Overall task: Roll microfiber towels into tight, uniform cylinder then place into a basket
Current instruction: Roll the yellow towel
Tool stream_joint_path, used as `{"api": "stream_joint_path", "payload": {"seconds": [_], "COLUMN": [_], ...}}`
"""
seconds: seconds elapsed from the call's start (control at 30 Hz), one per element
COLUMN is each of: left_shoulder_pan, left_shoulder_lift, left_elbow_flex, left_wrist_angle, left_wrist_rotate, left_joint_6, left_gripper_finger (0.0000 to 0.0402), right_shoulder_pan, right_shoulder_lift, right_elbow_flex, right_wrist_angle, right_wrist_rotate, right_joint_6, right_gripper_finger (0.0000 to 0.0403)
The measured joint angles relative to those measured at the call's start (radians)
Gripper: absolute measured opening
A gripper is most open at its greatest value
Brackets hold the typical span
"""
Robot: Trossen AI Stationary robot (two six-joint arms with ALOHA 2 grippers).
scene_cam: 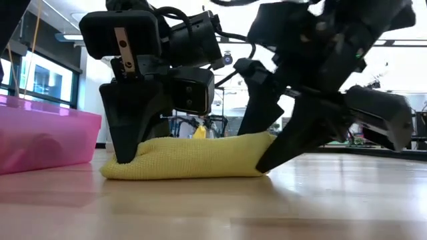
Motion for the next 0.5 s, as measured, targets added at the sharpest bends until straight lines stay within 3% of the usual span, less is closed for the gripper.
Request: {"api": "stream_joint_path", "payload": {"seconds": [0.2,0.4,0.5], "left_shoulder_pan": [0.0,0.0,0.0], "left_shoulder_lift": [0.0,0.0,0.0], "left_elbow_flex": [0.0,0.0,0.0], "left_wrist_angle": [0.0,0.0,0.0], "left_wrist_rotate": [0.011,0.011,0.011], "left_joint_6": [0.0,0.003,0.003], "left_gripper_finger": [0.001,0.001,0.001], "right_shoulder_pan": [-0.037,-0.012,0.028], "right_shoulder_lift": [0.0,-0.045,-0.091], "right_elbow_flex": [0.0,0.0,0.0], "right_wrist_angle": [-0.004,-0.071,-0.09], "right_wrist_rotate": [-0.049,0.129,0.129], "right_joint_6": [0.005,-0.002,0.021], "right_gripper_finger": [0.0161,0.014,0.0138]}}
